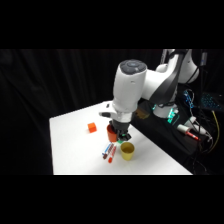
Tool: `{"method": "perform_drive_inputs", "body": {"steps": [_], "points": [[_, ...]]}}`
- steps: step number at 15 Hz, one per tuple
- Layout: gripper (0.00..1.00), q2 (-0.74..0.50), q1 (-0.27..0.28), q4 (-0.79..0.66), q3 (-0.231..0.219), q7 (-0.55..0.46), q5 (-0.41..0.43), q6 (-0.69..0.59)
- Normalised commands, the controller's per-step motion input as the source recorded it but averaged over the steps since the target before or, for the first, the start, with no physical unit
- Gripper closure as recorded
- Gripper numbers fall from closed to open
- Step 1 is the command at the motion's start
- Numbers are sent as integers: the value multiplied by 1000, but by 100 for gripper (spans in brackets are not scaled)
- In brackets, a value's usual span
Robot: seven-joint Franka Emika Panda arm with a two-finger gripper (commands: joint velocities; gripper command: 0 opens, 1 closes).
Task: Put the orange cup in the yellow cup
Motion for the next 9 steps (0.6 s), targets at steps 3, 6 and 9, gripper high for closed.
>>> {"method": "perform_drive_inputs", "body": {"steps": [3, 6, 9], "points": [[94, -279, 3, -237, 122, 1, 69, -51], [94, -224, 21, -225, 109, -9, 62, -7], [94, -169, 39, -185, 93, -32, 78, 44]]}}
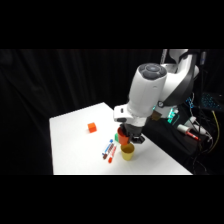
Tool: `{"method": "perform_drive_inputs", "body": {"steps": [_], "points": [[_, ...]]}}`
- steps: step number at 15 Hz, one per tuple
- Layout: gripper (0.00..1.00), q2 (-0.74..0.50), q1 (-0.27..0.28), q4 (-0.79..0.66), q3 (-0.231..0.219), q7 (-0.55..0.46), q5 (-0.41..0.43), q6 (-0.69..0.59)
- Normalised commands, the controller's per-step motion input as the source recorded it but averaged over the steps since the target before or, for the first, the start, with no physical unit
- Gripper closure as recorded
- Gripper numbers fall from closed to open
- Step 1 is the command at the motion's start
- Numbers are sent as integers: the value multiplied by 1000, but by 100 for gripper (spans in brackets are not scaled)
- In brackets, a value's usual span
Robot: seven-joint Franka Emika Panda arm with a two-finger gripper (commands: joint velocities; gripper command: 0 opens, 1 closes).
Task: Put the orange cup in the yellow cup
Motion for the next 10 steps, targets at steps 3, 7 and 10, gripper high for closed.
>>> {"method": "perform_drive_inputs", "body": {"steps": [3, 7, 10], "points": [[94, -112, 44, -130, 69, -66, 94, 98], [94, -32, 29, -70, 25, -97, 86, 181], [94, 35, 16, -27, -25, -108, 46, 228]]}}
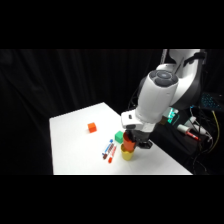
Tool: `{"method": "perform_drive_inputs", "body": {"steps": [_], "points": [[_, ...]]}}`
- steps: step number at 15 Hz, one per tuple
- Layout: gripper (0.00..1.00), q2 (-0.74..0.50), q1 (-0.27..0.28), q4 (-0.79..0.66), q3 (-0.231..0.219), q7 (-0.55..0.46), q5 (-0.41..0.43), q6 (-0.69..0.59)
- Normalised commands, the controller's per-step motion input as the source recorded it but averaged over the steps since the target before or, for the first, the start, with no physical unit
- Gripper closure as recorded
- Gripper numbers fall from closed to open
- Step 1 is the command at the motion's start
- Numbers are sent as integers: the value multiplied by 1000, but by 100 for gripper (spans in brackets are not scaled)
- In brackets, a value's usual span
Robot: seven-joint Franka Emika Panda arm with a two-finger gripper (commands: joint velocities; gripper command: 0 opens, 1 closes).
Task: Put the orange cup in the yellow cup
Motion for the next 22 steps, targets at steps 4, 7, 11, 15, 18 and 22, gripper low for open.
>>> {"method": "perform_drive_inputs", "body": {"steps": [4, 7, 11, 15, 18, 22], "points": [[69, 25, 7, -12, -48, -144, 69, 163], [58, -14, 16, 1, -61, -144, 50, 91], [24, -40, 21, 13, -56, -136, 30, 49], [0, -98, -5, 34, -45, -189, 62, -57], [0, -182, -58, 71, -3, -316, 191, -214], [0, -216, -81, 111, 5, -305, 228, -286]]}}
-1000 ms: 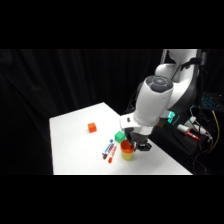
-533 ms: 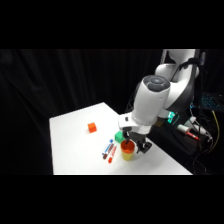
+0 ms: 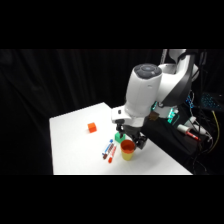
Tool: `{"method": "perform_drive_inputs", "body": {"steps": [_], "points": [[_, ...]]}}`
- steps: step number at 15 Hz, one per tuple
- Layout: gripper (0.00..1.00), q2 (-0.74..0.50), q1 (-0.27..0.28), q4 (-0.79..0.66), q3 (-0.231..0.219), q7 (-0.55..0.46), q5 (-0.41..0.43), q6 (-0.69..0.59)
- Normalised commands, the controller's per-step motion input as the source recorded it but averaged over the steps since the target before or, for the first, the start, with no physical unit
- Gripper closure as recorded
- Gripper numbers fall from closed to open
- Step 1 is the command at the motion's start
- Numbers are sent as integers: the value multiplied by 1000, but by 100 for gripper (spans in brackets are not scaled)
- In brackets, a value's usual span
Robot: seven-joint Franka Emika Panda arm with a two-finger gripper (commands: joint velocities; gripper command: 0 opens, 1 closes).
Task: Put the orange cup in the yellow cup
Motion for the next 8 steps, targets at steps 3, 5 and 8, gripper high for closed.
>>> {"method": "perform_drive_inputs", "body": {"steps": [3, 5, 8], "points": [[0, -207, -84, 140, -23, -229, 159, -274], [0, -155, -92, 163, -48, -171, 125, -246], [0, -112, -86, 170, -63, -91, 61, -208]]}}
